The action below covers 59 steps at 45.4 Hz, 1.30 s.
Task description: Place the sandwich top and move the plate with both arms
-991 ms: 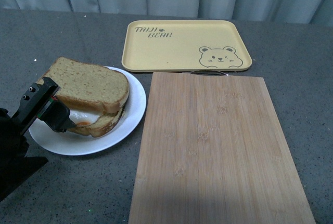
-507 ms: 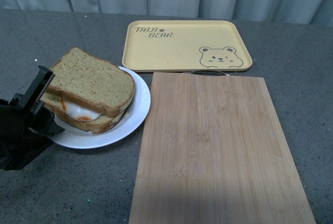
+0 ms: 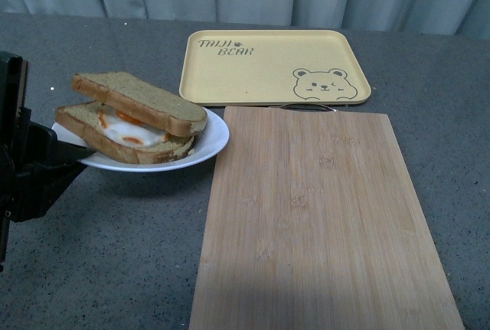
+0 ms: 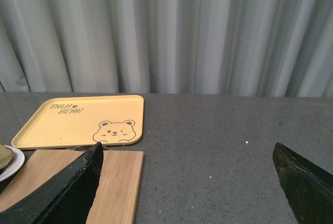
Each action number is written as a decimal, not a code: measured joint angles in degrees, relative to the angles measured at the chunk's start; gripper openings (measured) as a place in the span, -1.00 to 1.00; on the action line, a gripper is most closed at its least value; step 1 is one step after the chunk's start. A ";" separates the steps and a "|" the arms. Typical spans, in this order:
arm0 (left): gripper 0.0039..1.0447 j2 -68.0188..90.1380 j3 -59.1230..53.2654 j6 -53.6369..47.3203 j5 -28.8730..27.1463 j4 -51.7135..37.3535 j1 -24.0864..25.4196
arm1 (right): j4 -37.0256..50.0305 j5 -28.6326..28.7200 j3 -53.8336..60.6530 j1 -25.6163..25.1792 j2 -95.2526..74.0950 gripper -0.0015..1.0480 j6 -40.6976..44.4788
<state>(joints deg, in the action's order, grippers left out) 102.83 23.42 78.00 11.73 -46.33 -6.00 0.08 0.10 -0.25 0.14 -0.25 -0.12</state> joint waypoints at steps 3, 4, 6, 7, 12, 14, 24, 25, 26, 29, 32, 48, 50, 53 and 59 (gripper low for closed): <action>-0.94 0.37 -1.20 1.79 0.96 -6.64 0.31 | 0.00 0.00 0.00 0.00 0.00 0.82 0.02; -0.94 0.68 -1.49 2.67 1.40 -9.73 0.46 | 0.02 0.02 0.00 0.00 0.00 0.82 0.02; -0.94 1.51 -1.70 3.98 1.62 -14.56 0.72 | 0.00 0.02 0.00 0.00 0.00 0.82 0.00; -0.94 1.86 -1.70 4.57 1.44 -16.11 0.72 | 0.02 0.00 0.00 0.00 0.00 0.82 0.00; -0.94 4.39 0.11 6.05 -1.18 -17.70 -1.07 | 0.02 0.00 0.00 0.00 0.00 0.82 0.00; -0.94 6.16 2.05 6.45 -2.43 -16.83 -2.58 | 0.02 0.02 0.00 0.00 0.00 0.82 0.00; -0.94 14.34 16.55 7.67 -5.57 -11.61 -10.05 | 0.00 0.02 0.00 0.00 0.00 0.82 0.02; -0.94 14.71 17.40 7.69 -5.84 -11.17 -10.34 | 0.02 0.00 0.00 0.00 0.00 0.82 0.00; -0.94 15.39 19.08 7.74 -6.14 -10.29 -10.91 | 0.00 0.00 0.00 0.00 0.00 0.82 0.02; -0.94 18.47 25.49 7.87 -7.23 -7.13 -12.90 | 0.02 0.00 0.00 0.00 0.00 0.82 0.02; -0.94 21.03 30.08 7.78 -8.02 -4.42 -14.16 | 0.02 0.02 -0.02 0.00 0.00 0.82 0.02; -0.94 32.33 50.23 9.05 -11.54 8.02 -17.00 | 0.02 0.02 0.00 0.00 0.00 0.82 0.02; -0.94 33.03 51.49 9.11 -11.54 8.96 -17.07 | 0.02 0.00 -0.02 0.00 0.00 0.82 0.02; -0.94 33.86 53.20 9.11 -11.63 10.82 -17.11 | 0.00 0.00 -0.02 0.00 0.00 0.82 0.00; -0.94 34.38 54.21 9.11 -13.00 13.14 -17.46 | 0.00 0.00 0.00 0.00 0.00 0.82 0.00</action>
<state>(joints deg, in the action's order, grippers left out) 137.21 77.62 87.11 -1.28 -33.19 -23.46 0.08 0.10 -0.25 0.14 -0.25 -0.12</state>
